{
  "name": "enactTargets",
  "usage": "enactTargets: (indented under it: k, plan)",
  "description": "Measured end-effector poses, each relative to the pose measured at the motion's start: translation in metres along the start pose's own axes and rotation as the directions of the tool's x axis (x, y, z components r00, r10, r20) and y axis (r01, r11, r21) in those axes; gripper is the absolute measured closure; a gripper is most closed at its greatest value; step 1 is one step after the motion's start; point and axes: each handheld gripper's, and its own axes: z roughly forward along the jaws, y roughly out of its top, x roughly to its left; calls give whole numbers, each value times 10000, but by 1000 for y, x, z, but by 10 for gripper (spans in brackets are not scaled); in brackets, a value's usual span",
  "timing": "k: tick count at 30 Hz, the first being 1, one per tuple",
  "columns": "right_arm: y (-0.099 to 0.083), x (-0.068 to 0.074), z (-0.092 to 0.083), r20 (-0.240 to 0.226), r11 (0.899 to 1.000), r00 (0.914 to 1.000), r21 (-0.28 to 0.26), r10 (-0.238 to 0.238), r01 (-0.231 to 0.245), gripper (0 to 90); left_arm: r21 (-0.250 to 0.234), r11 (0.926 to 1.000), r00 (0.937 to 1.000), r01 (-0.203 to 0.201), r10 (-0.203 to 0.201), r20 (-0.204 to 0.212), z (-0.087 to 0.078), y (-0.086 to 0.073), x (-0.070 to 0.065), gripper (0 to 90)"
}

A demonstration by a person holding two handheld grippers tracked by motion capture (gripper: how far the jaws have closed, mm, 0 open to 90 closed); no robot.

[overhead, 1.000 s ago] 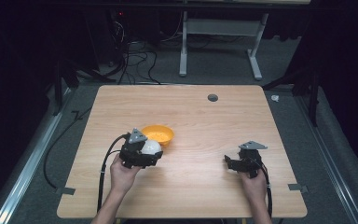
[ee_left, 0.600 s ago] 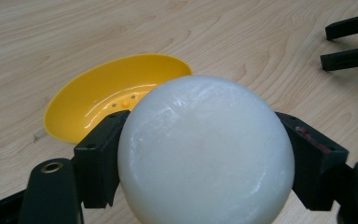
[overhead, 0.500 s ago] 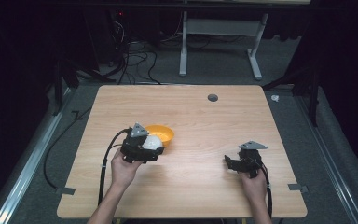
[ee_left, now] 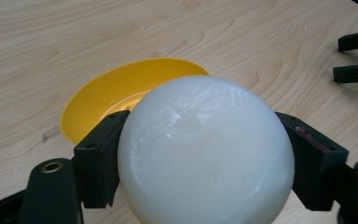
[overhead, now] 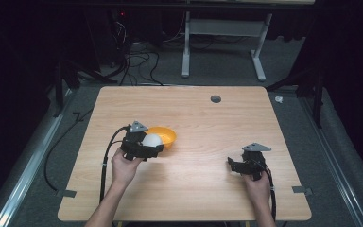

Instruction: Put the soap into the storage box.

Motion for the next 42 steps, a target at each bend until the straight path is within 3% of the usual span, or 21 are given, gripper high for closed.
enactTargets:
  k: [21,42]
  plan:
    - [0,0,0,-20,10000,10000,-16,9,-9,222,291,9995,9997,-103,110,-235,16,30,6,242]
    - [0,-1,0,-41,10000,10000,-33,6,-6,222,884,9960,9974,146,-82,-719,48,39,13,241]
